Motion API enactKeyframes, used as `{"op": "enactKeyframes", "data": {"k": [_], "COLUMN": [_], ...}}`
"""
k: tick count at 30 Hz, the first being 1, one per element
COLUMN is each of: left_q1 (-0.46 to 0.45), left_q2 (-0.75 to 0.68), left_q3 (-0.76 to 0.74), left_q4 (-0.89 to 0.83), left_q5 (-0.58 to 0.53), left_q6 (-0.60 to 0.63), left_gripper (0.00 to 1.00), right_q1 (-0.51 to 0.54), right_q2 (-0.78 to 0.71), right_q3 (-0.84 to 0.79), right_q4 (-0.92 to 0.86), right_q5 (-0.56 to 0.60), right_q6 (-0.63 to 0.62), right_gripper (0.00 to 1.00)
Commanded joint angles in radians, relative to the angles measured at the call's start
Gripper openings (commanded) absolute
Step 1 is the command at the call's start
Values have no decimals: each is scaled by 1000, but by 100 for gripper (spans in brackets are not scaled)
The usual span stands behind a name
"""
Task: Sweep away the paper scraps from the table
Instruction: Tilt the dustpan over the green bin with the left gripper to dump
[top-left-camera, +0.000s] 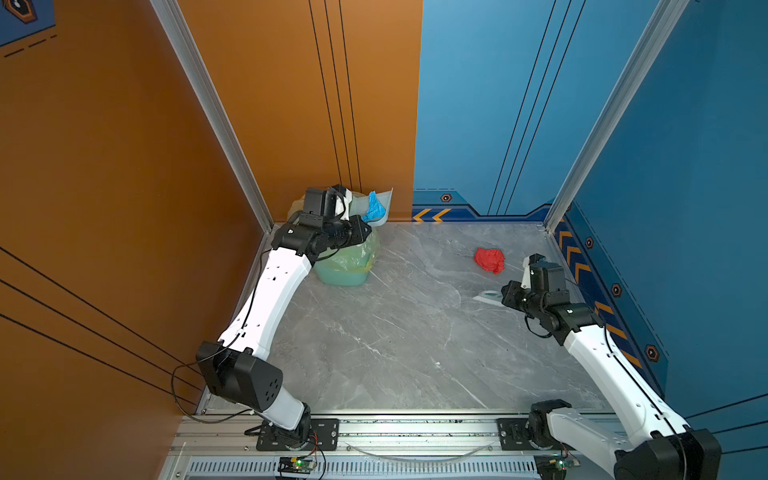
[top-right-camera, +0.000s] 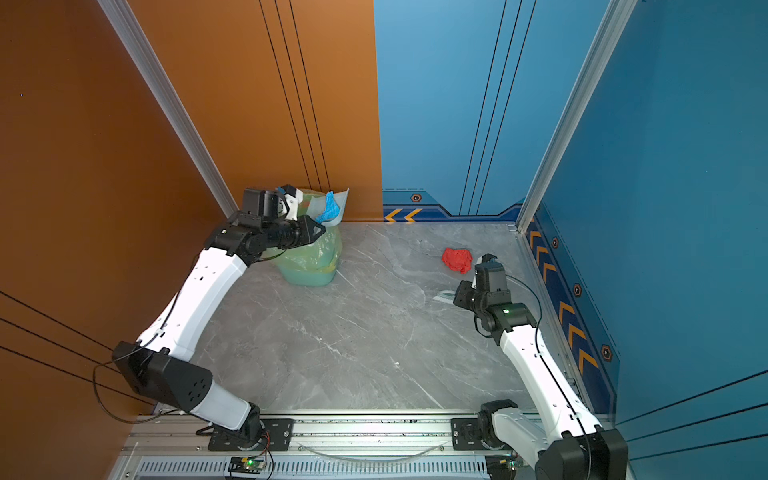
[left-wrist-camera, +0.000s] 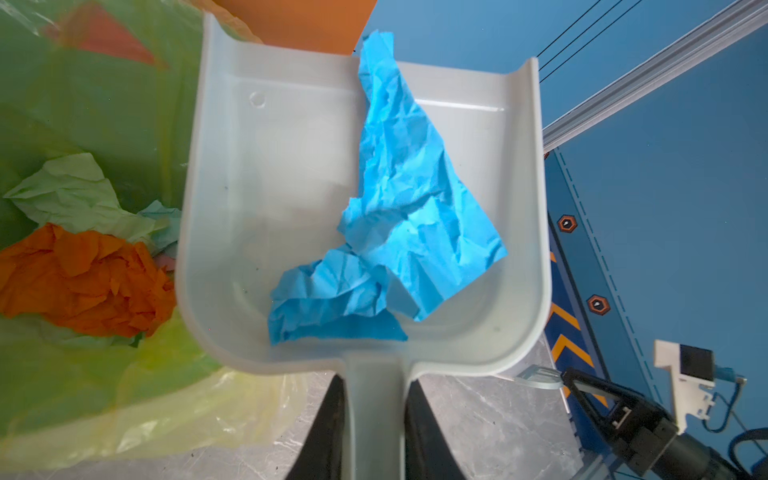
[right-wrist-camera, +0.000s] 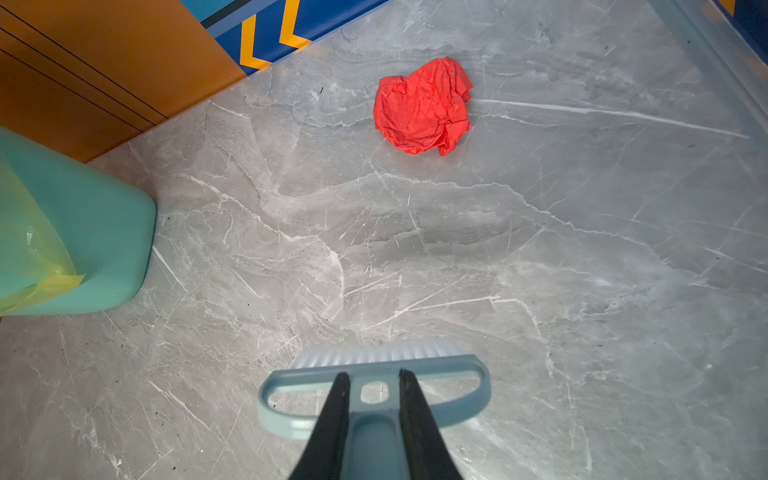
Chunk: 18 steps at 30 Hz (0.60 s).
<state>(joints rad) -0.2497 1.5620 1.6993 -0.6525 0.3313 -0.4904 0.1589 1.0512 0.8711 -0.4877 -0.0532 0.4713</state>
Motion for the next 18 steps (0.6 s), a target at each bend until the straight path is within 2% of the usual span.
{"op": "enactKeyframes", "data": {"k": [1, 10, 18], "left_q1": [23, 92, 172], "left_q2": [4, -15, -16], "left_q3": [-21, -108, -220], "left_q4": [89, 248, 519], "left_q5": [122, 239, 389], "left_q6": [-71, -201, -427], "left_gripper": [0, 0, 0], "right_q1": [9, 25, 36], "right_q2": [1, 13, 12], "right_q3": [0, 6, 14], "right_q4": [6, 6, -6], "right_q5": [2, 9, 27], "right_q6": [6, 12, 9], "right_gripper": [0, 0, 0]}}
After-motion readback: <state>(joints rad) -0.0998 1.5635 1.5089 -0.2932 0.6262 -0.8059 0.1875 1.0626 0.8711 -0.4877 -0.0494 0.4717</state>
